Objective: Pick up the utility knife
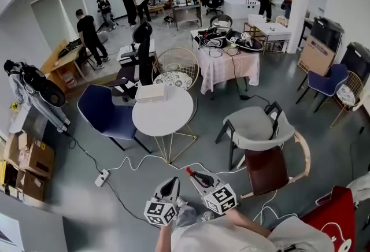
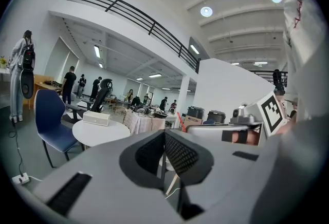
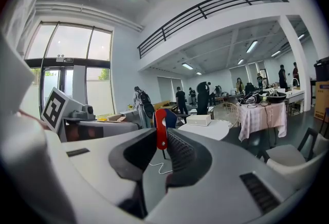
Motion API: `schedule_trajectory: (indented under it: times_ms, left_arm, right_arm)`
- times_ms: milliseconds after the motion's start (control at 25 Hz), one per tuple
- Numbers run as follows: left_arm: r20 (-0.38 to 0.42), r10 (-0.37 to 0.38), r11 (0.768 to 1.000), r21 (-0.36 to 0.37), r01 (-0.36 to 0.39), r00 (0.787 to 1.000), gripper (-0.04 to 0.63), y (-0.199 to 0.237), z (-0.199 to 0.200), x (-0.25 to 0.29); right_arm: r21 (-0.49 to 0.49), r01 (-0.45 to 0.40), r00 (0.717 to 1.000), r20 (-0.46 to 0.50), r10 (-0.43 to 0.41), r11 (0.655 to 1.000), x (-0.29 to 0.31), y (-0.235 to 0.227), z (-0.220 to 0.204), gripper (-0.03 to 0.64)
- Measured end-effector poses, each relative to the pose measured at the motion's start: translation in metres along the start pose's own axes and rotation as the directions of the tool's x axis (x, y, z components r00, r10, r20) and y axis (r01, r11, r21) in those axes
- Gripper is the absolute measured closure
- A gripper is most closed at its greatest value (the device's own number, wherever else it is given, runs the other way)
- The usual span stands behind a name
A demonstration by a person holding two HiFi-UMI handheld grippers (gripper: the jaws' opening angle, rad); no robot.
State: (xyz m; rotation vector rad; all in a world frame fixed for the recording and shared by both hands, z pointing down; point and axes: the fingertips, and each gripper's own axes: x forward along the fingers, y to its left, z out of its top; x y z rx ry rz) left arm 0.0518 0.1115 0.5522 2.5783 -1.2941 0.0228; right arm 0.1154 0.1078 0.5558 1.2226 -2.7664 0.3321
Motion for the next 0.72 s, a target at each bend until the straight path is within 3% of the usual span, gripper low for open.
schedule_trajectory:
  times_ms: [720]
  left_arm:
    - [0.012,-0.012,1.0,0.008,0.011,1.0,0.583,-0.01,0.01,0.01]
  right_arm:
    - [0.005,0.002,1.0,0.027,-0.002,1.0,-0.006,-0.011,0.011,0.545]
